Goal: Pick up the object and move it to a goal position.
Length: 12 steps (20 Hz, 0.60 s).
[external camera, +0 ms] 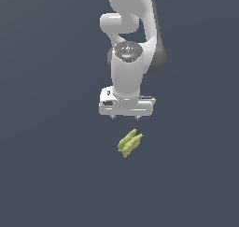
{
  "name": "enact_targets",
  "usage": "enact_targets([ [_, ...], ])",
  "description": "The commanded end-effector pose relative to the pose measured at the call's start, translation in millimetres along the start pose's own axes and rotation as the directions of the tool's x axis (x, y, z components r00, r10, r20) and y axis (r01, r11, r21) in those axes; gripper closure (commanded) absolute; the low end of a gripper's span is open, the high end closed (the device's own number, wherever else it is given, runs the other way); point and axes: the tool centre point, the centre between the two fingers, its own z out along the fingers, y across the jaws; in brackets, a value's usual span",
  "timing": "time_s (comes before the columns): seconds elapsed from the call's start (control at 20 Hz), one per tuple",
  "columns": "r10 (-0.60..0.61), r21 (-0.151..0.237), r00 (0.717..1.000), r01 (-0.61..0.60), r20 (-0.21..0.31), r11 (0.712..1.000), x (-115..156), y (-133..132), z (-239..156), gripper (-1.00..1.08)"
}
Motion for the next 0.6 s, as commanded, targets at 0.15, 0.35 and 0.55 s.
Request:
enact_targets([
  [0.15, 0.103, 0.001, 0.995, -0.103, 0.002, 0.995, 8, -3, 5, -0.92],
  [0.35, 0.203, 0.001, 0.979, -0.203, 0.003, 0.979, 16, -5, 10, -0.92],
  [0.55, 0.305, -0.001, 0.952, -0.305, 0.004, 0.952, 23, -9, 16, -0.92],
])
